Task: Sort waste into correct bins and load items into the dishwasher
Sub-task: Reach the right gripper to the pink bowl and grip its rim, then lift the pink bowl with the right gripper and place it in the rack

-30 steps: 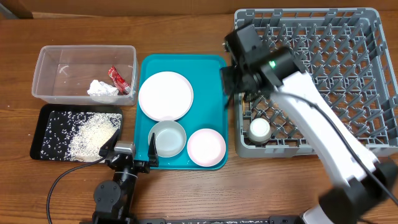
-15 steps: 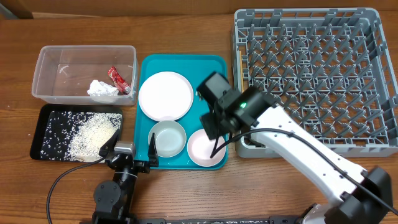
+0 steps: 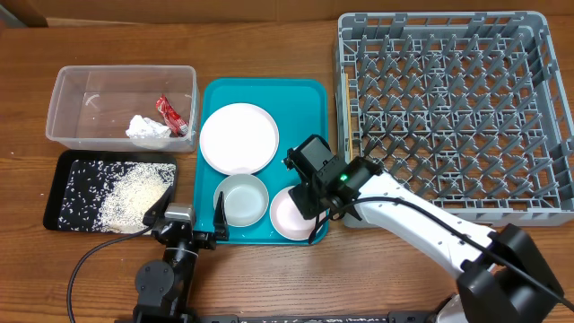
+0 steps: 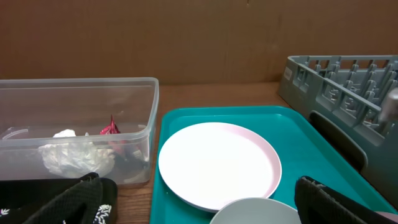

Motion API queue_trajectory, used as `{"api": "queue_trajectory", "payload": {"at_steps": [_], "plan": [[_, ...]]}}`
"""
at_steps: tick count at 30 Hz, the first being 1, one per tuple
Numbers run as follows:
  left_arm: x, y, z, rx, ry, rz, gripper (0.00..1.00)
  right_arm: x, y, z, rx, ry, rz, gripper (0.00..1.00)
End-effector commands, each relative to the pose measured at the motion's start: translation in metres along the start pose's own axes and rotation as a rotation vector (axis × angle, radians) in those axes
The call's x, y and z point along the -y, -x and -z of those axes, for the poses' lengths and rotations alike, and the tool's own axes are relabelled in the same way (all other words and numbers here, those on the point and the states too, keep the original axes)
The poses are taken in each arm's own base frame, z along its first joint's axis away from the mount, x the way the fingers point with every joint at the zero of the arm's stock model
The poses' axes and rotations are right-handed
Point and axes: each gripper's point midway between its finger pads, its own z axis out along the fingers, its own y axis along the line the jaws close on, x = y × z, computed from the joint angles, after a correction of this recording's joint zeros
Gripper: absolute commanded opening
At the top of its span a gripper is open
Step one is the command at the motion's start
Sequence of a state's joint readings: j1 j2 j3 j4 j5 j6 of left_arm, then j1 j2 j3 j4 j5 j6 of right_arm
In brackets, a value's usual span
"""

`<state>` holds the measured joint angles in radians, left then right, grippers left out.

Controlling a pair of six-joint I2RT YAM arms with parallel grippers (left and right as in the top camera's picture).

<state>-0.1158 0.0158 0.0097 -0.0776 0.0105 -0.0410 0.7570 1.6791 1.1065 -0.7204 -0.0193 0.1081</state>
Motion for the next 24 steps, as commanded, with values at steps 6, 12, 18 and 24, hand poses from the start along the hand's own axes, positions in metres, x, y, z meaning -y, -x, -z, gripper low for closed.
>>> {"api": "queue_trajectory", "payload": {"at_steps": [6, 12, 18, 24], "plan": [[-0.004, -0.001, 0.000, -0.001, 0.018, -0.019, 1.00, 0.021, -0.001, -0.026, -0.023, -0.064, 0.007, 0.48], [-0.004, -0.001, 0.000, -0.001, 0.018, -0.019, 1.00, 0.010, -0.005, -0.026, -0.046, 0.004, -0.001, 0.22], [-0.004, -0.001, 0.000, -0.001, 0.018, -0.019, 1.00, 0.013, 0.011, 0.001, -0.062, -0.034, -0.053, 0.04], [-0.004, -0.001, 0.000, -0.001, 0.018, -0.019, 1.00, 0.031, 0.043, 0.051, 0.006, -0.130, -0.142, 0.04]]}}
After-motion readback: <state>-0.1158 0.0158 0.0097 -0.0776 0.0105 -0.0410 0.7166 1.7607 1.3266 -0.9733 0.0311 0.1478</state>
